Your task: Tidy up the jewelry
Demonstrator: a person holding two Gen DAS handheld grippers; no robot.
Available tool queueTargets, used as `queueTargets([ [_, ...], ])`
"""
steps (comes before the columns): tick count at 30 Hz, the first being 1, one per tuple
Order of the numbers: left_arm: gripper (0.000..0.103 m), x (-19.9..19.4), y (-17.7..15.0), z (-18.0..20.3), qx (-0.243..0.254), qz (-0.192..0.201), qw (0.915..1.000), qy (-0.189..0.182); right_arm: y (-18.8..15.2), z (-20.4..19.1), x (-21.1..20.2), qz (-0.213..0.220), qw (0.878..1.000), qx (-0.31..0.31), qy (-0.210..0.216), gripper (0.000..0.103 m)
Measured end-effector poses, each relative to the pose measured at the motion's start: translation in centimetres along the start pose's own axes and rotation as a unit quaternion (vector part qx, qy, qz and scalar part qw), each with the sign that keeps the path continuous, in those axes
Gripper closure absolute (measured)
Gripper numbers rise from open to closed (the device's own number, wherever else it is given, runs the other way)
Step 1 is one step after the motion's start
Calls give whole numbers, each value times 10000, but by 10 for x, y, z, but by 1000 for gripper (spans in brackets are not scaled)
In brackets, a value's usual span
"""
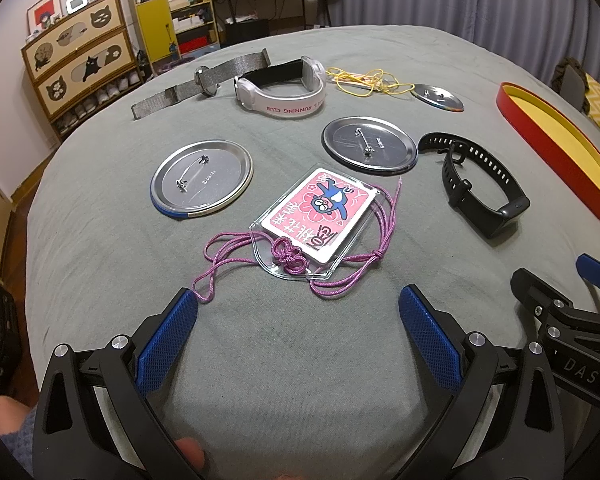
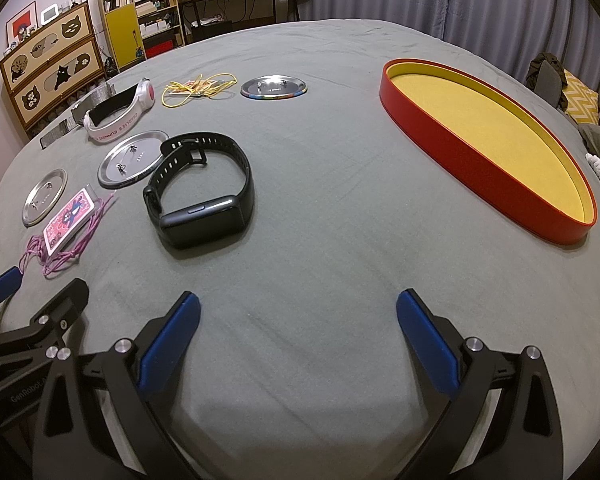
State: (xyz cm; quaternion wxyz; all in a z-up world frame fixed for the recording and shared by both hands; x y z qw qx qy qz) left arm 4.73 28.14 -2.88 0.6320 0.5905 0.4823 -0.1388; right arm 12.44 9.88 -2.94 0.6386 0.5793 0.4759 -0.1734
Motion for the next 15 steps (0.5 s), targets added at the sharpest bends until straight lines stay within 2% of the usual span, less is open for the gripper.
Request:
queueTargets([
  [15,5,0,0,0,-9,-4,10000,-9,0,0,0,0,10000,-1,-1,8],
])
Point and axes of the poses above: each gripper's, at about its wrist camera, not at the fingertips, and x roughly the way its jaws point, z to its right, y to its top, the point moved 7 cm from there along x, roughly the way its jaws point, and after that the axes turned 8 degrees about y, right-handed, at the moved point
